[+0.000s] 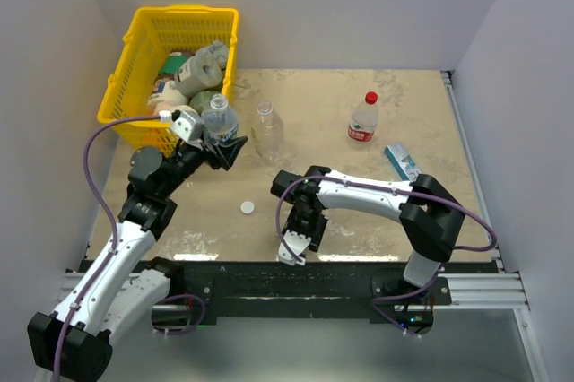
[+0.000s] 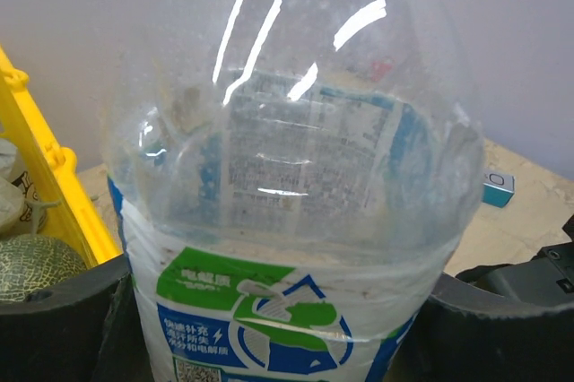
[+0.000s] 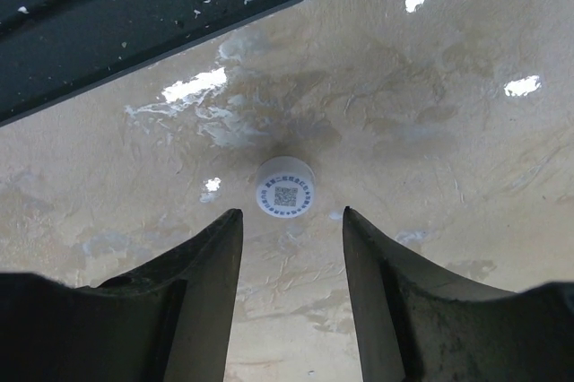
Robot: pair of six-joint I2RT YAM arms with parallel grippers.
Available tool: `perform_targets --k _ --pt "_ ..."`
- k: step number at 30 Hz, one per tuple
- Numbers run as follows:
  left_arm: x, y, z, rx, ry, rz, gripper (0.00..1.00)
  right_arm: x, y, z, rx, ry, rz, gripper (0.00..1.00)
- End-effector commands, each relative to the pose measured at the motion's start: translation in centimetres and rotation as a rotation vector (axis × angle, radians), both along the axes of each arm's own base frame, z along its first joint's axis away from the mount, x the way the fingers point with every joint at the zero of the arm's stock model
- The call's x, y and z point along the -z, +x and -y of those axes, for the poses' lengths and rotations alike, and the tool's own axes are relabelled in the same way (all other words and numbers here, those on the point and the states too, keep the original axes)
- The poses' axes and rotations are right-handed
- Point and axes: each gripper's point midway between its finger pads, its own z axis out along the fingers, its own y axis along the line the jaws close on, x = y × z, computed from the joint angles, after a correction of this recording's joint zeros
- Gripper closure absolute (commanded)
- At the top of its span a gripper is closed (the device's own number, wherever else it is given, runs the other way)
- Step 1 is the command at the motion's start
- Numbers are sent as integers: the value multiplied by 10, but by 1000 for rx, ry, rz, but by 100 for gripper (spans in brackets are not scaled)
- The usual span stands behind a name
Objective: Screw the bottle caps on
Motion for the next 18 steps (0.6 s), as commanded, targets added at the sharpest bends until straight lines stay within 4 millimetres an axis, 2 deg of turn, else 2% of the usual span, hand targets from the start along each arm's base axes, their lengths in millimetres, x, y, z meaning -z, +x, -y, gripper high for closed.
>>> perform_targets --k 1,11,18 --pt "-9 -2 2 25 -42 15 100 -1 6 -7 15 11 18 50" --pt "0 0 5 49 -50 -22 100 19 -2 11 52 -49 -4 50" --pt "3 0 8 66 -53 -33 100 28 5 3 138 -51 -9 52"
